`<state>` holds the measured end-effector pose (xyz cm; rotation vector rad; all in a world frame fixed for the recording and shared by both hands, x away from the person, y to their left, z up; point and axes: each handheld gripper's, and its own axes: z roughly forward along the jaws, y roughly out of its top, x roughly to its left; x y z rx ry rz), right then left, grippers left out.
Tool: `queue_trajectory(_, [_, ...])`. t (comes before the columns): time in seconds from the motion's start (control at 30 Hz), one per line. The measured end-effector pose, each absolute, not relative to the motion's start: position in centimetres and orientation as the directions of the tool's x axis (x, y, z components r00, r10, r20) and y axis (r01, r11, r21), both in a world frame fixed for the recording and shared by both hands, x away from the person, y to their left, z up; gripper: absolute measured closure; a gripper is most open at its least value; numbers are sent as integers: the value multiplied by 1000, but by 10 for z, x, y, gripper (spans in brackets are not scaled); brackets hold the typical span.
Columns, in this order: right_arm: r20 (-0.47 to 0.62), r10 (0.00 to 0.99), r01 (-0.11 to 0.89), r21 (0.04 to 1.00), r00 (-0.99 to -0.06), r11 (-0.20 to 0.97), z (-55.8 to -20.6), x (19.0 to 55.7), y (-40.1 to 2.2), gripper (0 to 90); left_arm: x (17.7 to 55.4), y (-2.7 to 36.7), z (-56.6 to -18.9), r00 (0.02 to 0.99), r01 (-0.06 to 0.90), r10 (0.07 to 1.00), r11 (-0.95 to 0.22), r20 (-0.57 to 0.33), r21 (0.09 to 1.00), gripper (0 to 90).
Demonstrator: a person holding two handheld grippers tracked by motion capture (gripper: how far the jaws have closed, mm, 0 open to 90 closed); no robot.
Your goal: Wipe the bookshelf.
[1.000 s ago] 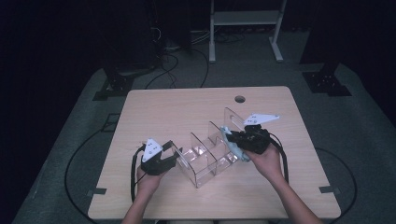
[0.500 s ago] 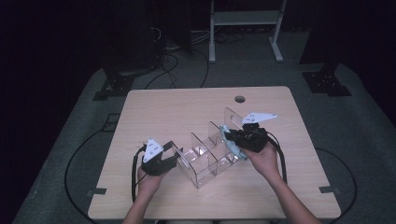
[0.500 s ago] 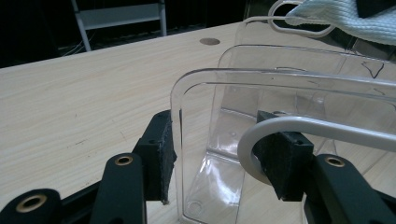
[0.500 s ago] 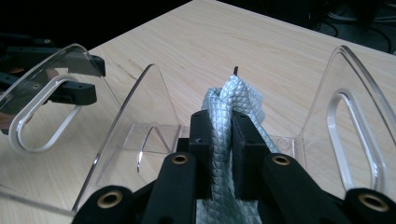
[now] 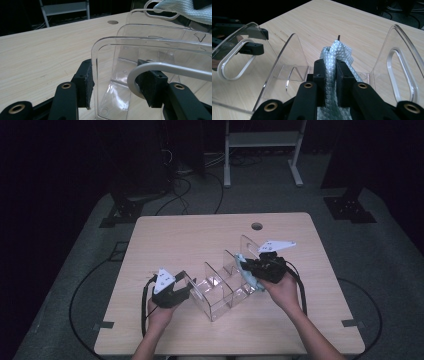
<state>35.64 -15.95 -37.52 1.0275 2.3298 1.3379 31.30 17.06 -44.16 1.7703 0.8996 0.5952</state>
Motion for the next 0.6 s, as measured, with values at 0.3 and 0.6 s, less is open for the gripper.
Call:
queue_trajectory(0.3, [119,695,456,830,-709,323,-376,367,-153,800,313,170,-442,595,299,803,-198,-21,933,483])
queue_trajectory(0.6, [119,693,457,827,-711,327,-375,366,-154,800,312,169,-442,594,294,804,-204,-11,934,484])
